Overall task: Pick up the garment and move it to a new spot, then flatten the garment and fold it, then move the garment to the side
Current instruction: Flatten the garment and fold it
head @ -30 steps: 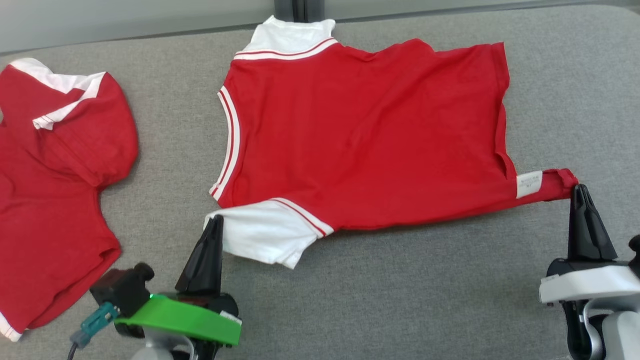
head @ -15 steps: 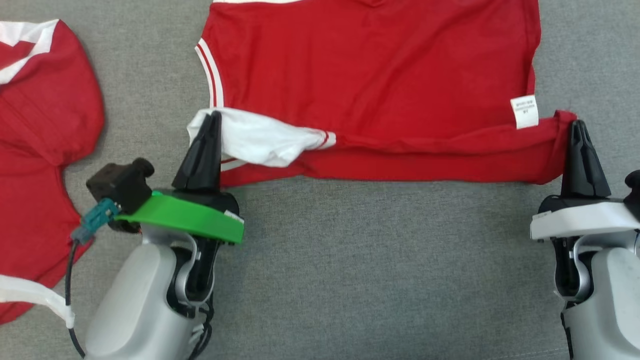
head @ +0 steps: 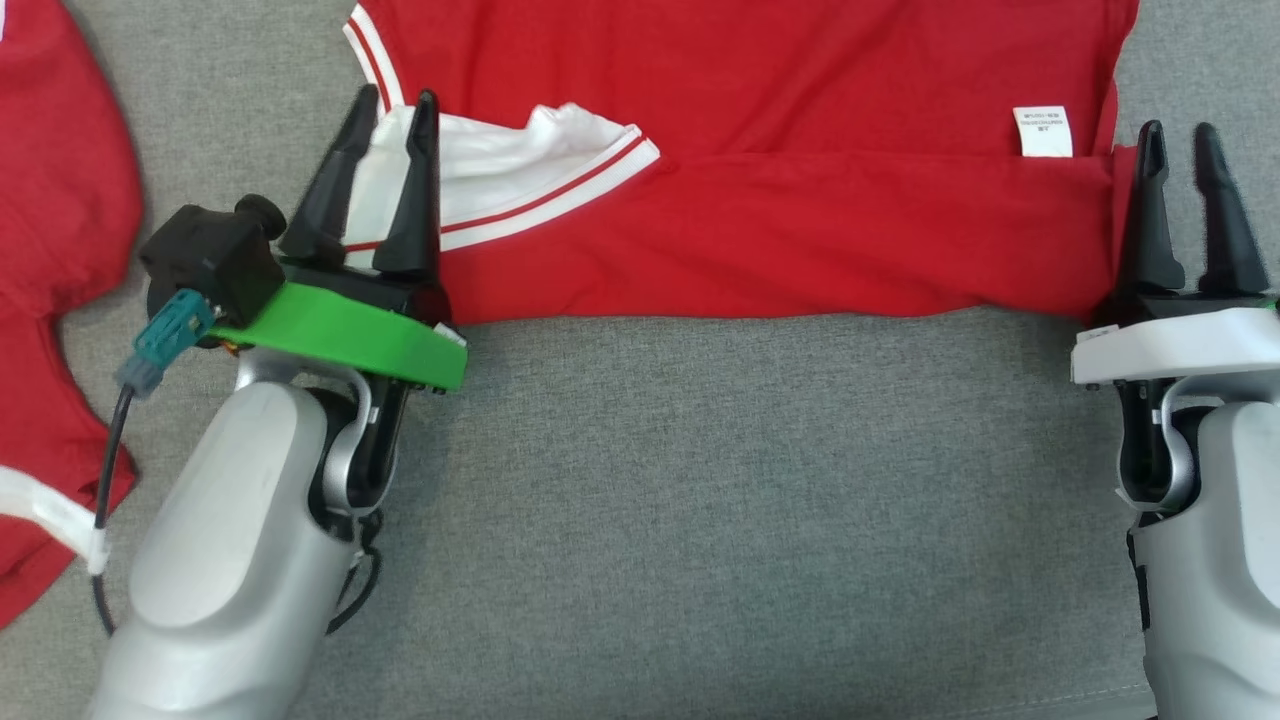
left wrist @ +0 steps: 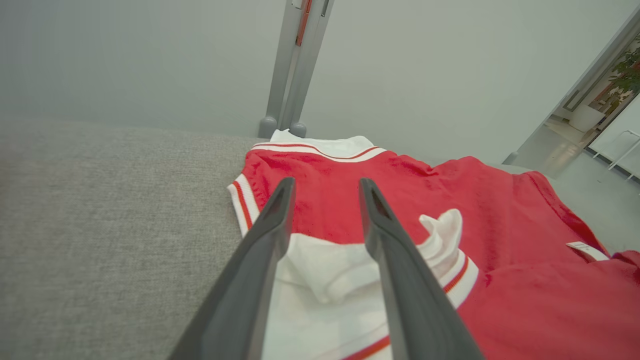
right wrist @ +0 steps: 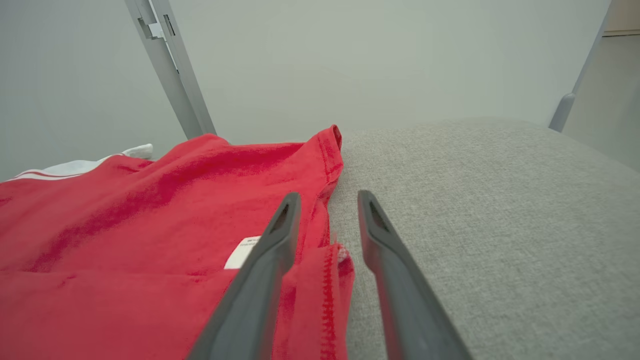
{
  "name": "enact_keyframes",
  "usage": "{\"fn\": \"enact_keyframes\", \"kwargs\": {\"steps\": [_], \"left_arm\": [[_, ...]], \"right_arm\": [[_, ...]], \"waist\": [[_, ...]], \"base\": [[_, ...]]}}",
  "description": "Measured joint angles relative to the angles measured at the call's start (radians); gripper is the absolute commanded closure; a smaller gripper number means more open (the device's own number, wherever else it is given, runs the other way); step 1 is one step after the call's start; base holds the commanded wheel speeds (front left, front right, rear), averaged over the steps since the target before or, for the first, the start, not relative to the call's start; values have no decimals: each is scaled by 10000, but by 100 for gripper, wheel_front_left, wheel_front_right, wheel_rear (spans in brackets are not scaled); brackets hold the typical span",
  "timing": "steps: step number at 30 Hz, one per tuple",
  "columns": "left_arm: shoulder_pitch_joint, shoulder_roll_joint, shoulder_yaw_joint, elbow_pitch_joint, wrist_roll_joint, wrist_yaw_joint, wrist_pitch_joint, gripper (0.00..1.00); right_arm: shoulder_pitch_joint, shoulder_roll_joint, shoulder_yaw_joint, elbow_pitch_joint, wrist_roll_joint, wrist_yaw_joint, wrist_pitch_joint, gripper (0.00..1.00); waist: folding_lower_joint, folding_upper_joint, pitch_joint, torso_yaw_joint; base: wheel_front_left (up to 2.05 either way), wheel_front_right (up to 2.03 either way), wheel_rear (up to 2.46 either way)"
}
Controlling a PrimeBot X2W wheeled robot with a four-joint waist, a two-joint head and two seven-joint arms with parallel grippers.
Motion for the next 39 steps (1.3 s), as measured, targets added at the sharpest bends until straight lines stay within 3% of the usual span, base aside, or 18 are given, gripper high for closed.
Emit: {"fn": "enact_keyframes", "kwargs": {"steps": [2,9,13,16,20,21,23,24,25,28,35,36,37,38,39], "left_arm": [[221,405,-67,-499,823,295,-286,0],[2756,577,907,-1808,976,1321,-497,0],[3629,504,1085,-1538,428,1273,-468,0],[3486,468,809,-1070,309,1001,-209,0],[2888,466,546,-518,568,965,61,0],[2829,460,527,-387,568,989,159,4],[2825,468,533,-209,556,1068,303,51],[2843,430,637,-159,374,1095,374,87],[2887,355,752,-119,109,1095,420,100],[3044,198,918,-125,-401,953,506,100],[3232,194,662,-282,-602,589,757,100],[3230,198,625,-295,-594,548,757,100],[3225,201,610,-316,-589,548,761,100],[3214,203,591,-343,-589,535,773,100],[3210,213,579,-349,-589,518,800,100]], "right_arm": [[121,56,-232,-201,52,0,-2,0],[1047,167,-650,-677,140,0,-2,0],[1323,244,-704,-815,232,0,-2,0],[1347,295,-627,-807,297,0,-2,0],[1333,351,-234,-679,295,0,0,0],[1315,359,-144,-644,293,0,-2,0],[1267,351,21,-518,295,0,-2,0],[1235,349,171,-378,307,0,-2,0],[1213,336,403,-186,362,0,-2,0],[1071,284,1032,639,518,2,0,0],[849,192,1083,2057,1151,0,0,0],[848,144,1170,2196,1231,0,-2,15],[847,102,1260,2265,1306,0,-2,62],[824,40,1444,2359,1432,0,-2,100],[785,-56,1680,2437,1563,0,-2,100]], "waist": [[0,0,-80,-6],[0,0,-476,21],[0,0,-564,51],[0,0,-562,17],[0,0,-552,-141],[0,0,-552,-201],[0,0,-562,-313],[0,0,-578,-376],[0,0,-606,-428],[0,0,-755,-495],[0,0,-1136,-325],[0,0,-1165,-265],[0,0,-1188,-224],[0,0,-1215,-178],[0,0,-1244,-142]], "base": [[0,0,0],[0,0,0],[0,0,0],[0,0,0],[0,0,0],[0,0,0],[0,0,0],[0,0,0],[0,0,0],[0,0,0],[0,0,0],[0,0,0],[0,0,0],[0,0,0],[0,0,0]]}}
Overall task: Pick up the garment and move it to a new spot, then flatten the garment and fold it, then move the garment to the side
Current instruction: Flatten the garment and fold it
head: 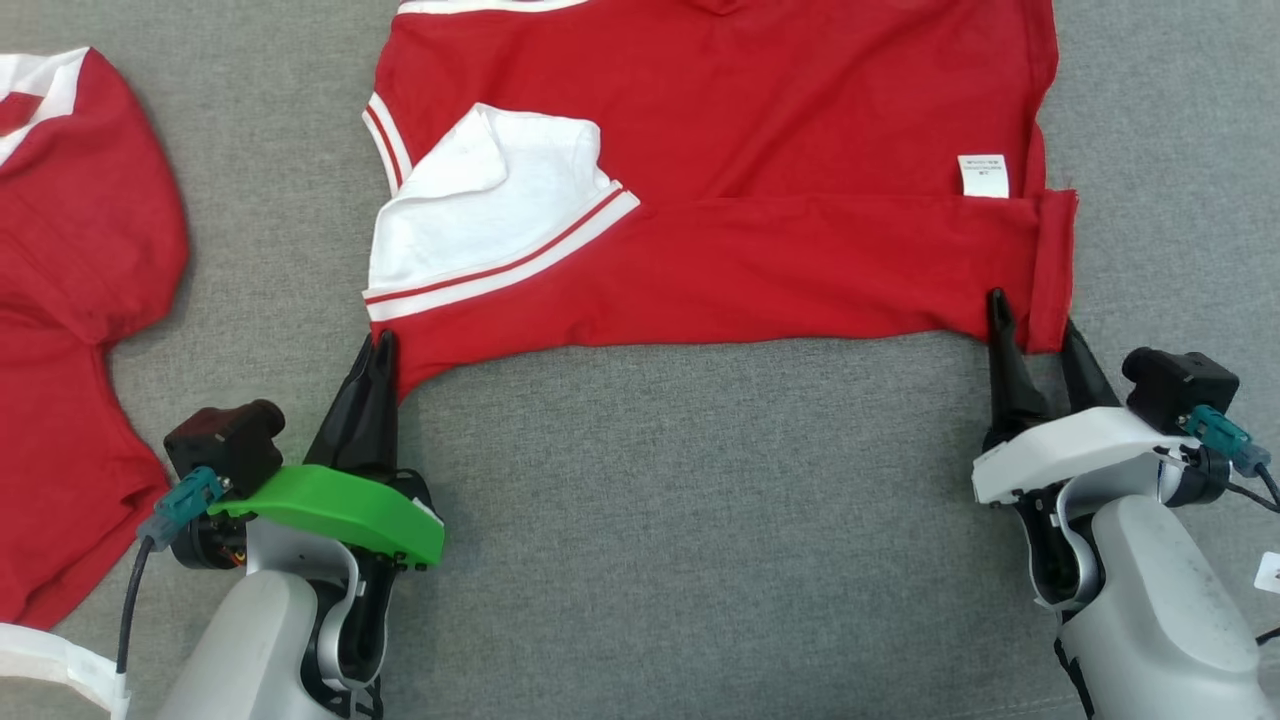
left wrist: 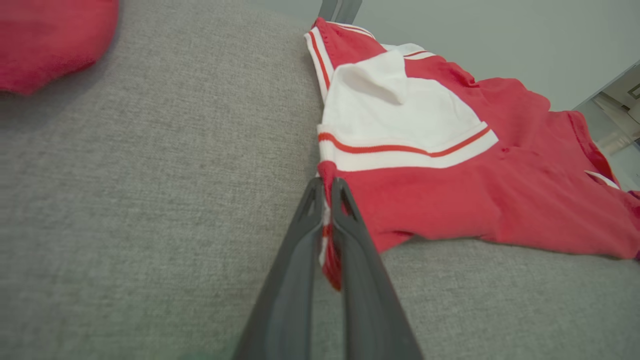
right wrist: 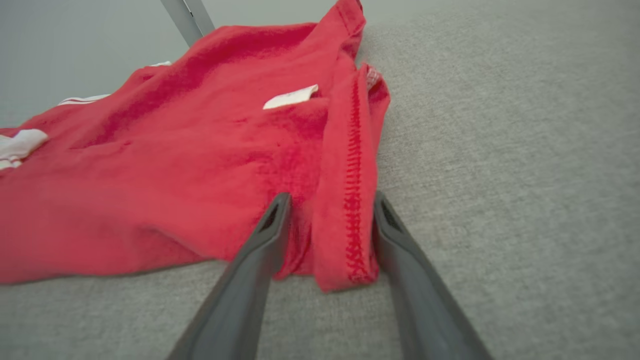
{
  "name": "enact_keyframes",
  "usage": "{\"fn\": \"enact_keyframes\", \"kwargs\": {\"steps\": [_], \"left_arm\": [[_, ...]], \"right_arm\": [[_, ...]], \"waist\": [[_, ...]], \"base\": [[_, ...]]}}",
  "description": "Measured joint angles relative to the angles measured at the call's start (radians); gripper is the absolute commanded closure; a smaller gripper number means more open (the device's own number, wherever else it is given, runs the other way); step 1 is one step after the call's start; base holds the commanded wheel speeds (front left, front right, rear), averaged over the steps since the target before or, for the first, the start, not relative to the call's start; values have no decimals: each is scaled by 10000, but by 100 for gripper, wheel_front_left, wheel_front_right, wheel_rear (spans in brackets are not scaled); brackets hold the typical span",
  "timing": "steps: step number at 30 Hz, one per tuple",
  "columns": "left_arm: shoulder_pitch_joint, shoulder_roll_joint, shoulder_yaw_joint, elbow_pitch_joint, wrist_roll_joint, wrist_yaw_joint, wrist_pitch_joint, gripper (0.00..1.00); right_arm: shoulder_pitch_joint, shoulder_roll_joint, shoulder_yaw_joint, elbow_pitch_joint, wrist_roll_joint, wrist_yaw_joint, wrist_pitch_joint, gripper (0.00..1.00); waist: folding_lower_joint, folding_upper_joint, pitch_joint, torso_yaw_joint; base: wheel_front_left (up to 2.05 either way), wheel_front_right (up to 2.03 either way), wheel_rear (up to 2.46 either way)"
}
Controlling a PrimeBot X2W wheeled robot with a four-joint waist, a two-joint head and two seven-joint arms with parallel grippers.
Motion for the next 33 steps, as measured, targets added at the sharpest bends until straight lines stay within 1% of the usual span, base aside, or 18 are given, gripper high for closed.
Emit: {"fn": "enact_keyframes", "kwargs": {"steps": [6,10,17,20,22,24,28,33], "left_arm": [[53,25,-171,-23,-2,-96,42,100],[332,25,-376,-180,2,-163,79,100],[1139,46,-848,-658,86,-192,151,100],[1687,40,-1024,-878,75,-167,188,100],[2092,52,-1126,-1070,8,-176,190,100],[2508,86,-1279,-1329,-71,-309,174,100],[3001,303,-1392,-1559,35,-251,105,100],[3255,470,-1459,-1584,174,-123,75,100]], "right_arm": [[-74,-815,508,82,502,0,2,100],[31,-1547,823,-265,851,0,2,100],[1220,-3055,1609,-905,1885,2,2,100],[1725,-3455,1634,-1202,2213,2,2,100],[2070,-3580,1484,-1392,2286,2,2,100],[2544,-3605,1304,-1687,2297,2,2,100],[3548,-3482,819,-2174,2203,2,0,100],[4535,-3363,529,-2516,1923,4,2,100]], "waist": [[0,0,-192,228],[0,0,-385,481],[0,0,-776,1061],[0,0,-951,1274],[0,0,-1080,1377],[0,0,-1221,1476],[0,0,-1431,1647],[0,0,-1626,1694]], "base": [[0,0,0],[0,0,0],[0,0,0],[0,0,0],[0,0,0],[0,0,0],[0,0,0],[0,0,0]]}}
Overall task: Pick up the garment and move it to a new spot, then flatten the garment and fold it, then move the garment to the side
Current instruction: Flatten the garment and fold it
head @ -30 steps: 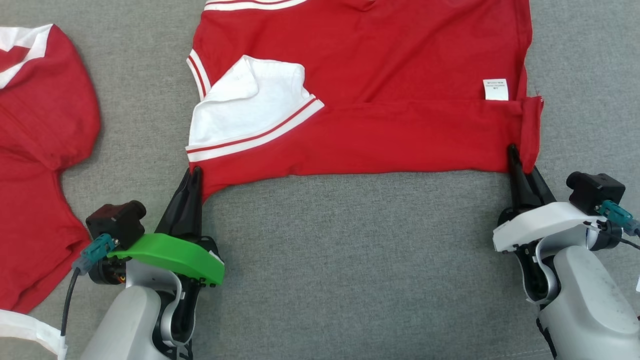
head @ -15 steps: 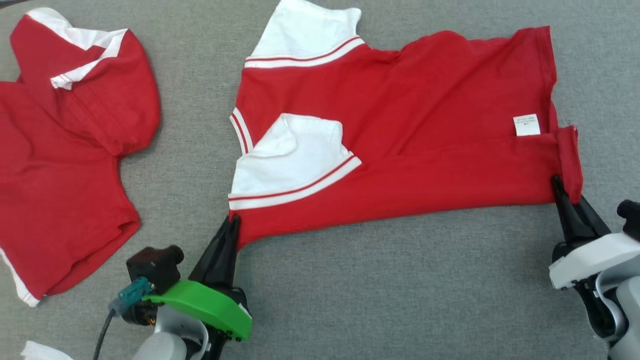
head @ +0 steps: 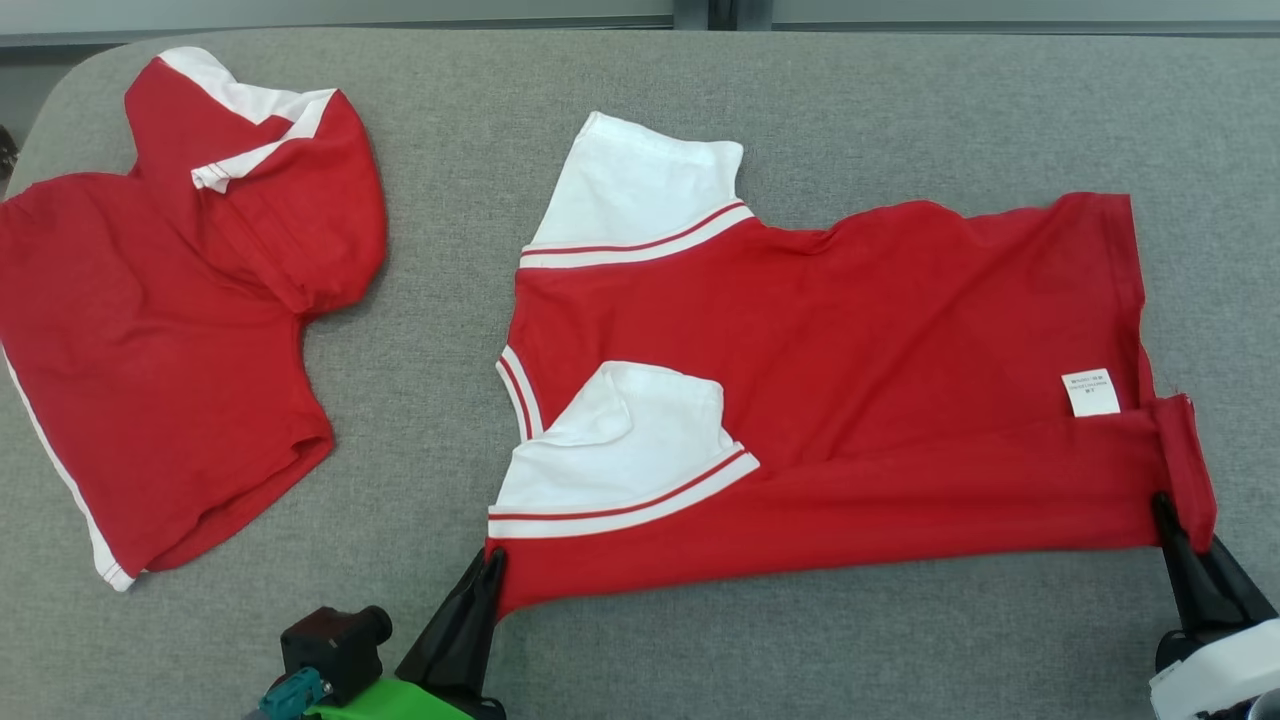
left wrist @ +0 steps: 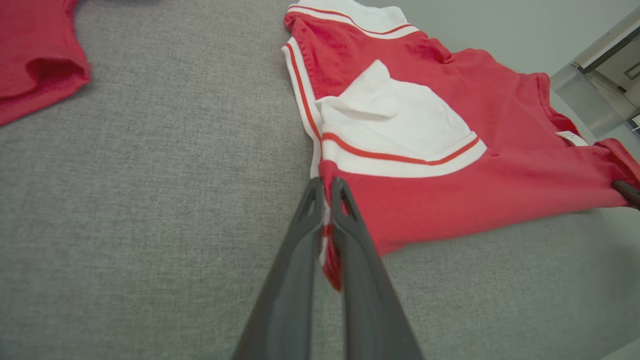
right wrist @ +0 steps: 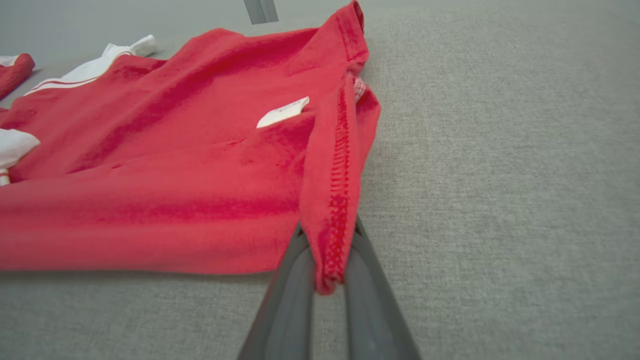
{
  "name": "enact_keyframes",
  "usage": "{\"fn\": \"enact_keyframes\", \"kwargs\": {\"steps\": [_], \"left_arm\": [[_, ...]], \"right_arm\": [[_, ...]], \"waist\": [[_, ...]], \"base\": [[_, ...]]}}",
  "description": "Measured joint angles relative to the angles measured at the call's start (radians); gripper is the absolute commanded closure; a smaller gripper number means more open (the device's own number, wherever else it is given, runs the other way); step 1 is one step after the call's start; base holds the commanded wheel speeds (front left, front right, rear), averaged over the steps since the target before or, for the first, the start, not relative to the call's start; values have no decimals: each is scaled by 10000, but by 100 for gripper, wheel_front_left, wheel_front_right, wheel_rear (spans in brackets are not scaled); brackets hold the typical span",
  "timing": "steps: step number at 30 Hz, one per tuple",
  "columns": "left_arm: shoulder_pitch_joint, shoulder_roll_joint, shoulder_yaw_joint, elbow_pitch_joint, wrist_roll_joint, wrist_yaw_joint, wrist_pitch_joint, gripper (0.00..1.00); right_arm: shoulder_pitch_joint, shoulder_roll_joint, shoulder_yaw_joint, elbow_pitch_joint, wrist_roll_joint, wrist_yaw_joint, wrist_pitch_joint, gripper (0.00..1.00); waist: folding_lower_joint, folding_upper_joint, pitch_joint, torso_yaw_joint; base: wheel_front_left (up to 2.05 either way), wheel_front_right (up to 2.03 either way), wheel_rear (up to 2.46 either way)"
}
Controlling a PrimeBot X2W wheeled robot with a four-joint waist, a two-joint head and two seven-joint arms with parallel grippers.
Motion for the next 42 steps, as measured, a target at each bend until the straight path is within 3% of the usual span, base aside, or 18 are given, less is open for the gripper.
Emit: {"fn": "enact_keyframes", "kwargs": {"steps": [6,7,8,9,11,13,14,15,19,22,27,32,35,42], "left_arm": [[23,176,33,2,71,115,136,100],[-5,182,52,50,96,136,138,100],[-58,186,65,92,109,157,138,100],[-105,180,77,119,117,178,134,100],[-234,161,63,211,148,219,146,96],[-335,150,-4,334,211,265,255,63],[-390,146,-44,408,263,305,337,38],[-441,136,-61,462,276,374,428,0],[-456,119,54,224,282,752,589,0],[-570,251,326,-779,372,1104,702,0],[-1888,918,727,-2550,575,1175,1499,0],[-4674,1718,1051,-2506,807,660,2909,0],[-6391,1762,922,-1605,347,104,4242,0],[-9805,1733,681,1127,-489,-510,7070,0]], "right_arm": [[318,290,-290,-163,-75,2,0,100],[298,353,-299,-146,-109,4,0,84],[284,441,-305,-84,-109,4,0,53],[268,510,-305,-27,-111,4,0,0],[221,552,-265,98,-115,-2,0,0],[139,566,-242,165,-119,-2,0,0],[88,596,-265,169,-119,-2,0,0],[45,627,-295,153,-119,-2,0,0],[29,677,-545,-169,-140,-2,-2,0],[26,669,-880,-637,-451,-2,-2,0],[-372,941,-1277,-1498,-926,-4,-2,0],[-1464,1321,-1158,-1969,-1195,-4,0,0],[-2203,1488,-984,-2155,-1319,-4,-2,0],[-3227,1716,-520,-2209,-1394,-4,-2,0]], "waist": [[0,0,-28,-187],[0,0,-14,-222],[0,0,0,-254],[0,0,8,-277],[0,0,27,-330],[0,0,57,-371],[0,0,78,-390],[0,0,94,-412],[0,0,107,-524],[0,0,155,-613],[0,0,470,-649],[0,0,1013,-726],[0,0,1375,-851],[0,0,2150,-1381]], "base": [[0,0,0],[0,0,0],[0,0,0],[0,0,0],[0,0,0],[0,0,0],[0,0,0],[0,0,0],[0,0,0],[0,0,0],[0,0,0],[0,0,0],[0,0,0],[0,0,0]]}}
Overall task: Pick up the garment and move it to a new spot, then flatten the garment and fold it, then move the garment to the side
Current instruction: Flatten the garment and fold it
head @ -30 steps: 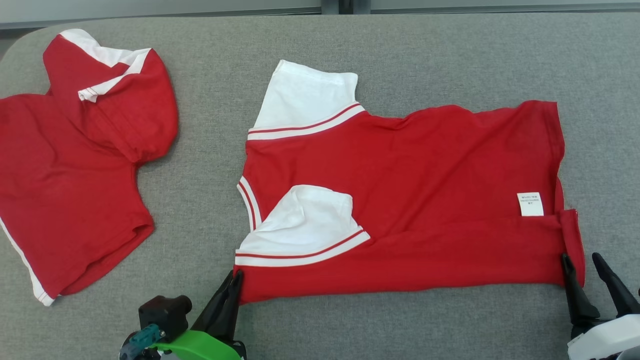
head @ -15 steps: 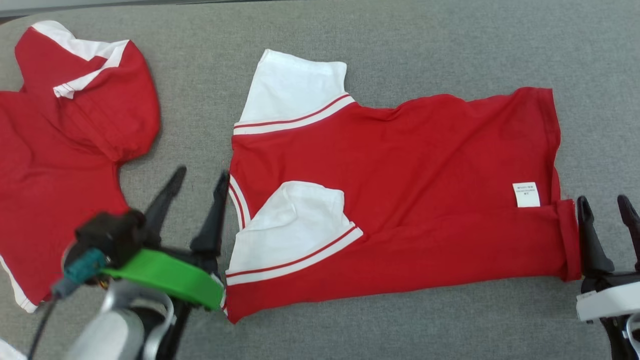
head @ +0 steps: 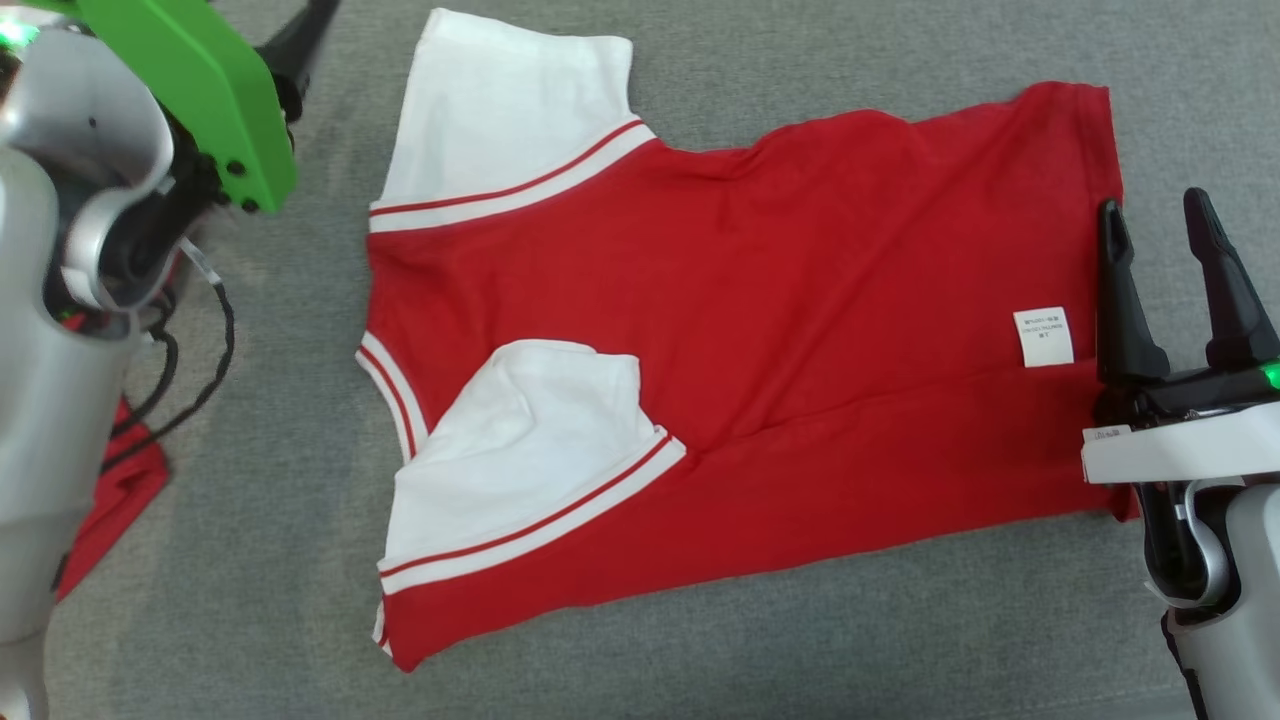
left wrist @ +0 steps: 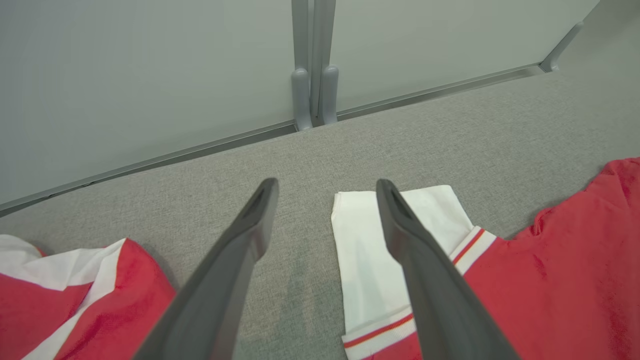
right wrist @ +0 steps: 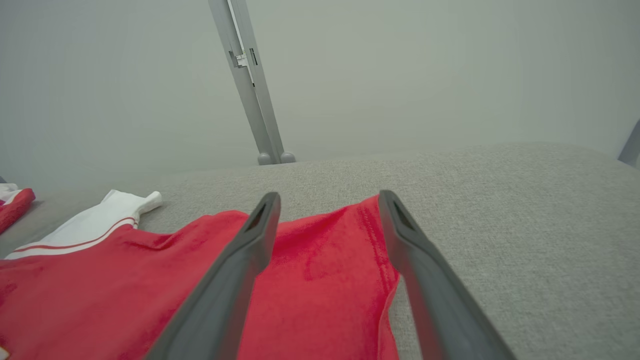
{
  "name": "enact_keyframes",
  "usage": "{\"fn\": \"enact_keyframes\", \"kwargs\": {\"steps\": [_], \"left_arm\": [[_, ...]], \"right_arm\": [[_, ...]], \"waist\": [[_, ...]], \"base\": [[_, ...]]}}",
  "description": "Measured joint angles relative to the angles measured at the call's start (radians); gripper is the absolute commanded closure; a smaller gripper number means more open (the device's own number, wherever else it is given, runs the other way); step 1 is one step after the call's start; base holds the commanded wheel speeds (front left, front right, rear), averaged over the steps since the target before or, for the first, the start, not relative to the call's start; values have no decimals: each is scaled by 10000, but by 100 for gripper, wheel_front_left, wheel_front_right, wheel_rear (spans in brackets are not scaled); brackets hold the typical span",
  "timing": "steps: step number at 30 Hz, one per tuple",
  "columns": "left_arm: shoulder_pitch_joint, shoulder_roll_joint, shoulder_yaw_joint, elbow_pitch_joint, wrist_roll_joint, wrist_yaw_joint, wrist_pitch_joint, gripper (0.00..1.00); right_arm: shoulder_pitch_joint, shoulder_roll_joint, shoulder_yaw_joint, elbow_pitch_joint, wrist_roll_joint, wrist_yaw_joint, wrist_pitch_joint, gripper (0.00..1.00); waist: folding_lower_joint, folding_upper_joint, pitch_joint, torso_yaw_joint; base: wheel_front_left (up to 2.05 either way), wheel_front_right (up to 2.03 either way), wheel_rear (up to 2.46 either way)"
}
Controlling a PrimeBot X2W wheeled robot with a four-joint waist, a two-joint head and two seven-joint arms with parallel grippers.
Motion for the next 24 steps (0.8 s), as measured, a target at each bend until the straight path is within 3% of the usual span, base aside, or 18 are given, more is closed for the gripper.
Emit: {"fn": "enact_keyframes", "kwargs": {"steps": [4,10,24], "left_arm": [[-843,94,-194,1139,86,-199,654,0],[-1345,366,-311,2234,244,-357,825,0],[-1483,581,-518,2830,140,-686,955,0]], "right_arm": [[-251,205,132,12,165,0,0,0],[-424,531,178,119,213,0,0,0],[-547,920,176,236,215,0,0,0]], "waist": [[0,0,339,-459],[0,0,803,-1059],[0,0,1495,-1746]], "base": [[0,0,0],[0,0,0],[0,0,0]]}}
